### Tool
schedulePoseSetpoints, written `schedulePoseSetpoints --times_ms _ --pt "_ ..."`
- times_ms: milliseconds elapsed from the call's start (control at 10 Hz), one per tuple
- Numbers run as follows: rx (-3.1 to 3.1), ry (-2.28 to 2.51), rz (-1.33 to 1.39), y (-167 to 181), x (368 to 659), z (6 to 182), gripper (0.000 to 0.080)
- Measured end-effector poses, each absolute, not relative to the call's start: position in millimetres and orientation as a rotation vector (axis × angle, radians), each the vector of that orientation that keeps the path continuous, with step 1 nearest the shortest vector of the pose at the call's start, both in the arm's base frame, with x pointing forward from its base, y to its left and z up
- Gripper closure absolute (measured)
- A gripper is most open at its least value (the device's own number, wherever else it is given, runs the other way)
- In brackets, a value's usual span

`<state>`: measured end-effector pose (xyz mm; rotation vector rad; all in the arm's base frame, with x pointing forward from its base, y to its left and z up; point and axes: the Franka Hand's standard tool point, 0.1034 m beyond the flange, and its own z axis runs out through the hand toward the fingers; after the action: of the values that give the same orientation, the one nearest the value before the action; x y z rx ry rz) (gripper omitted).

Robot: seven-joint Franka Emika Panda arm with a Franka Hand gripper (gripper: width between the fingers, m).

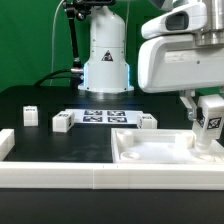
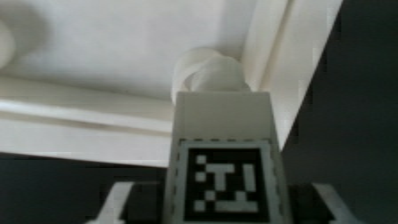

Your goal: Assemble one leg

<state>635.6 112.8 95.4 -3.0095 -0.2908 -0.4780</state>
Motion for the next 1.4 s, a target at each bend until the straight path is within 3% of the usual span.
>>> schedulePoseSetpoints --times_ms 1400 --pt "-2.999 -0.300 -0.547 116 620 76.7 0.0508"
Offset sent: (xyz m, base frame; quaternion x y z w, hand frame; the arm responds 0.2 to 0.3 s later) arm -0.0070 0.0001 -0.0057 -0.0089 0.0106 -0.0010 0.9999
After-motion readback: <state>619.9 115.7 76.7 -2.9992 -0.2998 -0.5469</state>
